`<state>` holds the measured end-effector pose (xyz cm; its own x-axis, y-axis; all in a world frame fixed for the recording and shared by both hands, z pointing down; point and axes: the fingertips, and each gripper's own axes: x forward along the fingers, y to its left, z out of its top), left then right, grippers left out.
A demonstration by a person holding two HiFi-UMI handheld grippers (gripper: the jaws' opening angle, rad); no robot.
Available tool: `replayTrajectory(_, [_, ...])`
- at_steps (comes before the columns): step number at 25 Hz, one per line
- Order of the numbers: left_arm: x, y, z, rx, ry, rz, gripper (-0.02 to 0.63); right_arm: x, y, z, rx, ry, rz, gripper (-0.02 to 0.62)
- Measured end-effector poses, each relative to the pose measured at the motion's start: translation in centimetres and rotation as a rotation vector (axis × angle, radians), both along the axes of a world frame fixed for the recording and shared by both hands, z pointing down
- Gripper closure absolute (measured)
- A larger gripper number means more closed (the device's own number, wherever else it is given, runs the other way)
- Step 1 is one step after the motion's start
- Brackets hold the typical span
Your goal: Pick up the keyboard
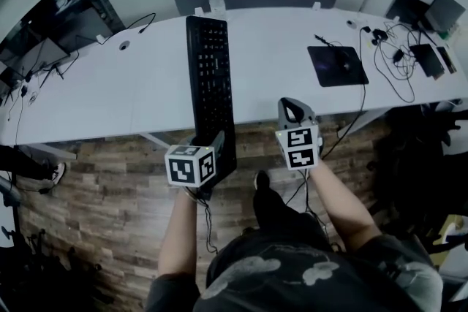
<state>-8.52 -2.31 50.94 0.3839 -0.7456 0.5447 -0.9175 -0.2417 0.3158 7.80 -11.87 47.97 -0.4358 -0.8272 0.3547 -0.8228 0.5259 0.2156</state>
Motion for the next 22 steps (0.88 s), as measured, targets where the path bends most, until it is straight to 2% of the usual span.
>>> replayTrajectory(11, [0.2,10.3,0.6,-0.013,0.012,-0.032,0.531,1.7,10.0,-0.4,-0.001,-0.007,0.017,0.595])
replayTrajectory(22, [-0.1,17.5,0.8,-0.006,0.016,-0.047,0.531,2.0,17.2,-0.2,-0.002,-0.023,0.018,0.595])
